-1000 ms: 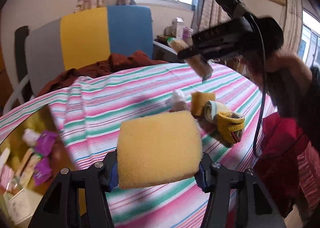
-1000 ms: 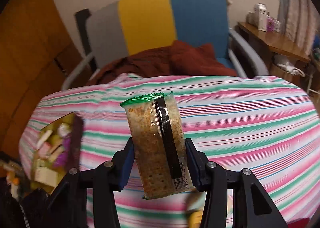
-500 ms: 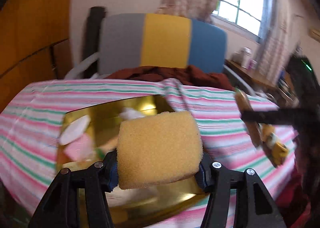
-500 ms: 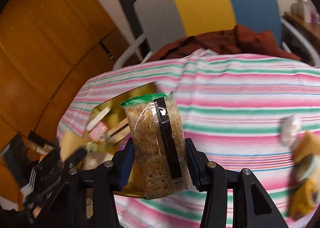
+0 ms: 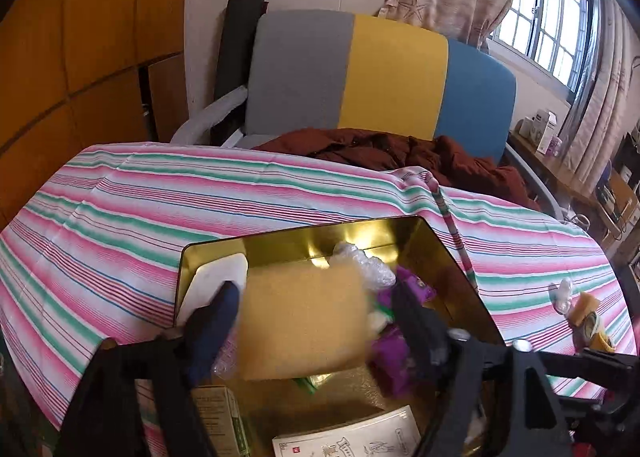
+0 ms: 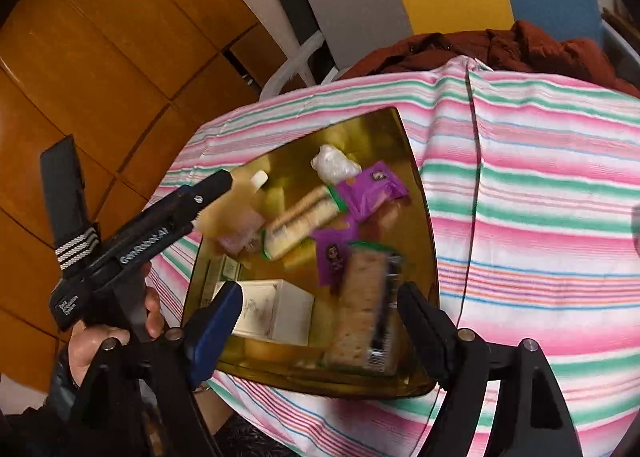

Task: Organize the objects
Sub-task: 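Carry the sponge and cracker pack to the gold tray and release both, then move both open tools away from the tray toward the remaining items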

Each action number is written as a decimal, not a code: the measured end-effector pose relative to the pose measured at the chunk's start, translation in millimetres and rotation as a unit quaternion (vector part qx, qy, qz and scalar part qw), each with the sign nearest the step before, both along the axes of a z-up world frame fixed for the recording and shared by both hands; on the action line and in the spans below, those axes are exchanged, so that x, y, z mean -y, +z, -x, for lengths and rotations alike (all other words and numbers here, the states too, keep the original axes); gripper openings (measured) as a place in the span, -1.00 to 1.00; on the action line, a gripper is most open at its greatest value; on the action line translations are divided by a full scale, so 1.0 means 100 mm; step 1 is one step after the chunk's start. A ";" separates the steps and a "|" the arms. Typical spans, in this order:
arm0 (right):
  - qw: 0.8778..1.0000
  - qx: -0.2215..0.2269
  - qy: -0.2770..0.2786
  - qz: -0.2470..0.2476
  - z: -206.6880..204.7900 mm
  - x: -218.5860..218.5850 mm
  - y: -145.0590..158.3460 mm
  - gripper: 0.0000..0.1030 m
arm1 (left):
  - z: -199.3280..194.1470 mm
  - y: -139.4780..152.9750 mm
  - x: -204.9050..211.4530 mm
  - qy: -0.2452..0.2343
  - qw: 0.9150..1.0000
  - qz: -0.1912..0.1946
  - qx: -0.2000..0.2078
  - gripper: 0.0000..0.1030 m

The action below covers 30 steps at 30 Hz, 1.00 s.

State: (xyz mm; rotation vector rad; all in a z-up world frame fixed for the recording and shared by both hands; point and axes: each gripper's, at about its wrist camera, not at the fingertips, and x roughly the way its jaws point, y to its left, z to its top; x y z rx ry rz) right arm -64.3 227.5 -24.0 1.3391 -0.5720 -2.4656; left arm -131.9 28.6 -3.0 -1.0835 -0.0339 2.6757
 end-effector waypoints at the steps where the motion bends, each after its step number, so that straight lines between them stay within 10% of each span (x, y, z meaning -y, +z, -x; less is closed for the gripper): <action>1: 1.000 0.000 0.000 -0.002 -0.02 0.00 -0.01 0.57 | -0.02 0.00 0.01 0.003 1.000 -0.003 -0.003 0.60; 30: 0.972 -0.109 -0.078 -0.193 -0.56 0.29 0.24 0.99 | -0.94 0.04 0.04 0.028 0.999 0.003 -0.016 0.60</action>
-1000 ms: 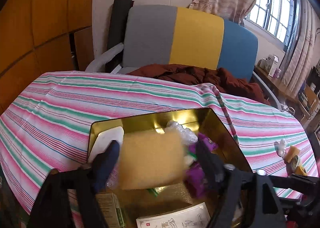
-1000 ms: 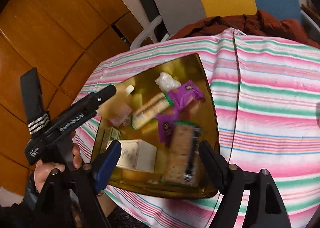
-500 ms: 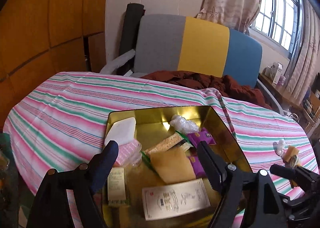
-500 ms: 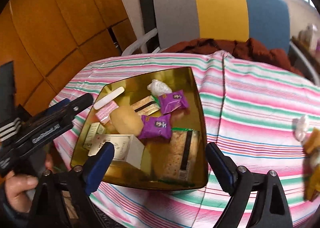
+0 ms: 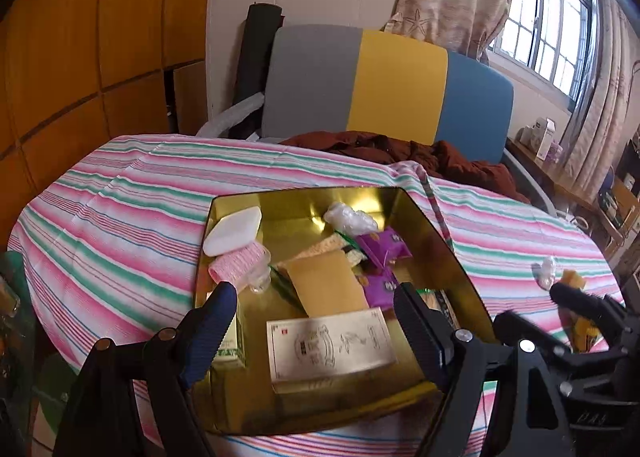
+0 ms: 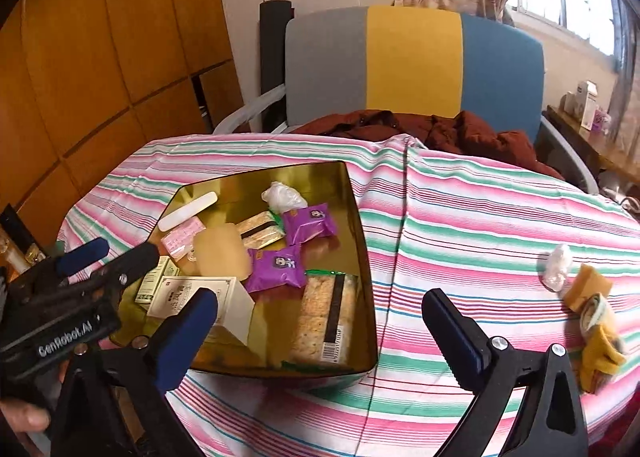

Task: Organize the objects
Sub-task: 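Move both open tools away from the tray toward the remaining items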

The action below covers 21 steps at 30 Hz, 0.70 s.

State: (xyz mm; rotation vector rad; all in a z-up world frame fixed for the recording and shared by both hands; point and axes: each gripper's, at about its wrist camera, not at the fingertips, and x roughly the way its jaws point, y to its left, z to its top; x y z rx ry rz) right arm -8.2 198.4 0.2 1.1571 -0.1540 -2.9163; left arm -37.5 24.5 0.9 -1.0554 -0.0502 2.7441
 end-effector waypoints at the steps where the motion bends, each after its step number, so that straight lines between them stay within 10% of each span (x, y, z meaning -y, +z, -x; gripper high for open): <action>1: 1.000 0.000 0.000 0.000 -0.01 0.00 0.00 0.99 | -0.02 -0.01 -0.01 -0.002 1.000 -0.001 0.002 0.60; 21: 0.999 0.000 -0.036 -0.020 -0.06 -0.20 -0.08 0.99 | -0.09 -0.12 -0.21 -0.029 0.999 0.018 0.005 0.60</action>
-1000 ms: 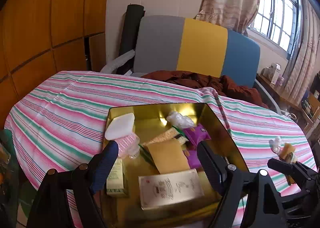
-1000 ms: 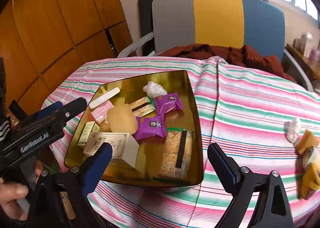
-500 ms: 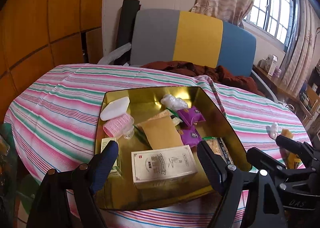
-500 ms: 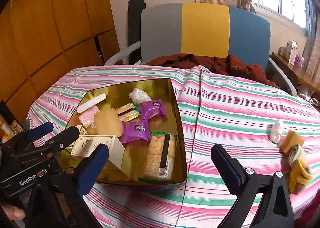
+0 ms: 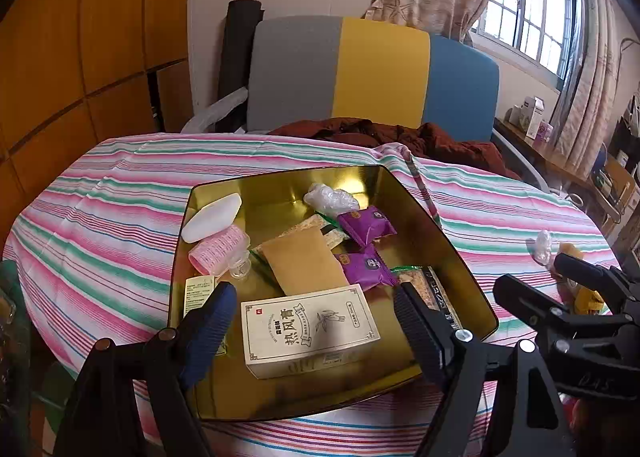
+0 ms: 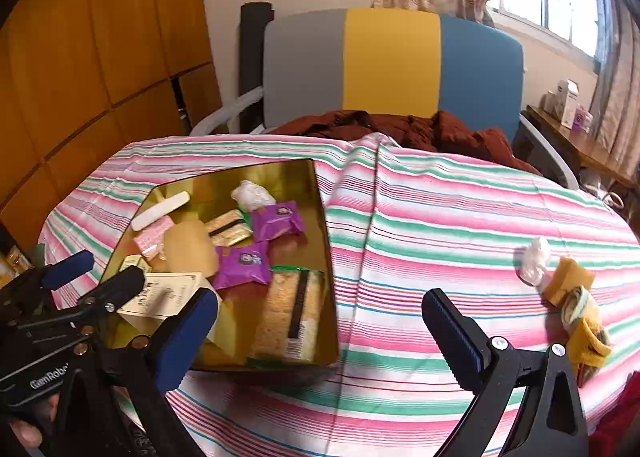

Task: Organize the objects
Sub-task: 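Move both open tools away from the tray toward the remaining items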

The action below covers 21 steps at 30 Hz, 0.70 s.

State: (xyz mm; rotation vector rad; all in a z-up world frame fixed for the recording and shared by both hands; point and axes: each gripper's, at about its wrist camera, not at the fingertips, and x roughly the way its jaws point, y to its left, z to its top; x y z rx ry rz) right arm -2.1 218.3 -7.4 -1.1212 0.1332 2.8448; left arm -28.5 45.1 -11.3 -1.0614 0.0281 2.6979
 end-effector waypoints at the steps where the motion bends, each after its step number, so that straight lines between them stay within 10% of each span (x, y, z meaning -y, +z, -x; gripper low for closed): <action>1: 1.000 0.002 -0.003 0.000 -0.01 -0.03 -0.01 0.99 | 0.00 -0.01 0.00 -0.002 1.000 -0.003 0.002 0.60; 21: 0.980 0.027 -0.184 0.074 -0.53 -1.82 0.01 0.99 | -0.03 0.04 -0.26 -0.055 0.998 -0.011 0.000 0.60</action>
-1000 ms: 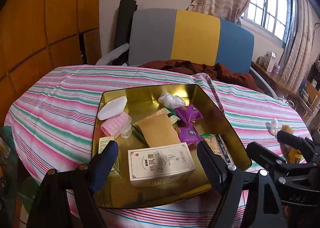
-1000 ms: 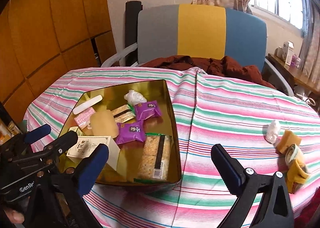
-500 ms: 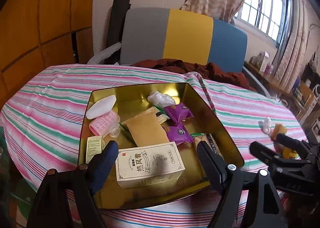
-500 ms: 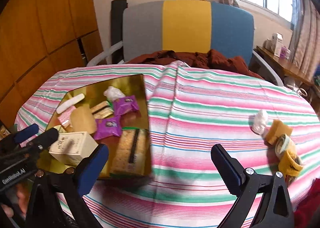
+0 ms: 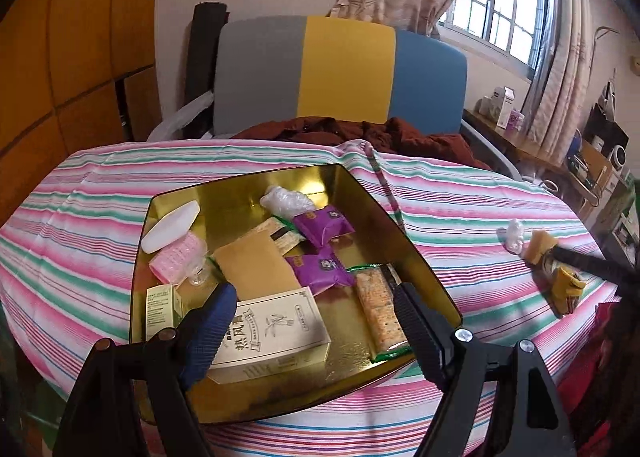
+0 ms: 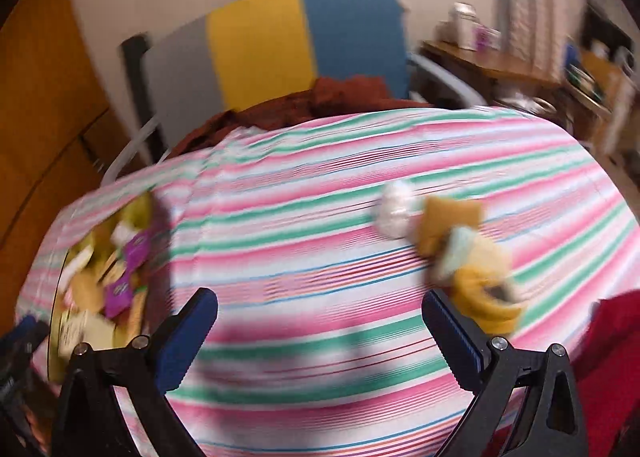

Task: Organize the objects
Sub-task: 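Move both open tools away from the tray toward the remaining items, then grasp the yellow knit toy with the left tool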

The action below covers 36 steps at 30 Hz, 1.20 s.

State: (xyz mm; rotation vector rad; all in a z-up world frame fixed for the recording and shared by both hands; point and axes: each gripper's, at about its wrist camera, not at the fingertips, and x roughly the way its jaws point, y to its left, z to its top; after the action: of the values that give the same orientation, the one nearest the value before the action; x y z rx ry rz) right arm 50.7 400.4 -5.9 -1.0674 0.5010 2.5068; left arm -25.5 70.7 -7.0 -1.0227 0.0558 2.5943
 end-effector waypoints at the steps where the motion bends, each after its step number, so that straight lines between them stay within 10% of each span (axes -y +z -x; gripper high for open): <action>1: 1.000 -0.001 -0.011 0.006 -0.02 -0.10 0.01 0.99 | 0.00 0.00 -0.01 -0.001 1.000 0.000 0.001 0.60; 14: 0.966 0.083 -0.125 0.212 -0.19 -1.36 -0.58 0.99 | -0.03 -0.03 -0.15 -0.026 1.000 0.000 0.011 0.60; 18: 0.961 0.026 0.020 0.274 -0.10 -1.12 -0.52 1.00 | -0.03 -0.03 -0.21 -0.037 0.999 -0.004 0.013 0.60; 36: 0.929 -0.164 -0.089 0.320 -0.59 -1.54 -0.35 0.99 | -0.23 -0.04 -1.48 -0.223 0.974 0.006 0.036 0.60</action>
State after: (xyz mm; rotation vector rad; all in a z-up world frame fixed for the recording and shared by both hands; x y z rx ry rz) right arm 110.1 554.1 -40.8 -0.7369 1.5190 2.4078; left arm -3.0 219.0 -11.1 -0.9761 0.2530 2.1509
